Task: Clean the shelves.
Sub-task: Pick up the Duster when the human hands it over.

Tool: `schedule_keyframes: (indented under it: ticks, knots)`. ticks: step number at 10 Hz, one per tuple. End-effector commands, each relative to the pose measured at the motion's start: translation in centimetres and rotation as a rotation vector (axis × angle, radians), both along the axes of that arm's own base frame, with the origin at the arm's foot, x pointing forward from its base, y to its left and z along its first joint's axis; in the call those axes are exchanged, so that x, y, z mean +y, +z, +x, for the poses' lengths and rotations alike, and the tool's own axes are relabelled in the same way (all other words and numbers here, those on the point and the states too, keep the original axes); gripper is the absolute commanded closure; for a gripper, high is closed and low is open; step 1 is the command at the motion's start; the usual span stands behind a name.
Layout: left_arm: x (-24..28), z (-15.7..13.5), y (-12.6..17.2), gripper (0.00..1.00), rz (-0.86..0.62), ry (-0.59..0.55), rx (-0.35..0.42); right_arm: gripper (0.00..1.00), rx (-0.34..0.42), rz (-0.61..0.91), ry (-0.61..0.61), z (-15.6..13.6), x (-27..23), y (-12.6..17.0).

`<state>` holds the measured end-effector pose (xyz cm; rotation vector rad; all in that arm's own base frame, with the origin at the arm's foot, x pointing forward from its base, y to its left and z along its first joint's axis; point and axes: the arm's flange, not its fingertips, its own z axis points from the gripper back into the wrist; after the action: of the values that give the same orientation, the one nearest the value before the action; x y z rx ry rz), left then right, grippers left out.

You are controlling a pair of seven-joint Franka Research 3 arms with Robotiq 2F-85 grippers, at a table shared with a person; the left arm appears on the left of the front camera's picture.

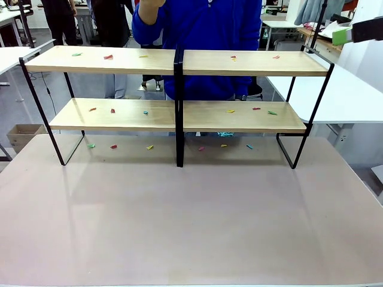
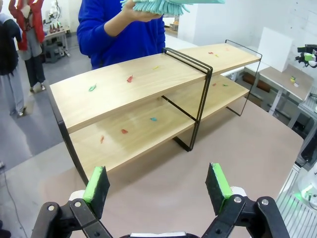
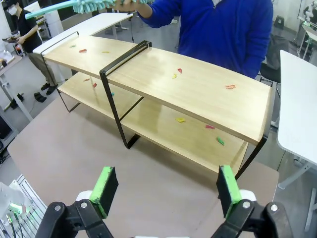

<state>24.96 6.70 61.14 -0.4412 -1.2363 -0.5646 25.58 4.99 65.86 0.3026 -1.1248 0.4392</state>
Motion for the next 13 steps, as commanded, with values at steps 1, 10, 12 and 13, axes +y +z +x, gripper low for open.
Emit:
schedule_keyframes:
  ticks: [1,10,12,13]
  knots:
    - [-0.1,-0.5,-0.2,0.00,-0.005,0.008,0.012,0.00,-0.002,0.001,0.000,0.0,0.0,0.0]
    - [-6.2,22.3,13.9,0.00,-0.285,-0.234,0.880,0.00,-0.002,0.001,0.000,0.0,0.0,0.0]
    - [-9.4,26.5,13.6,0.00,-0.352,-0.280,1.074,0.00,-0.002,0.001,0.000,0.0,0.0,0.0]
    - [-10.5,27.7,14.0,0.00,-0.448,-0.312,1.153,0.00,-0.002,0.001,0.000,0.0,0.0,0.0]
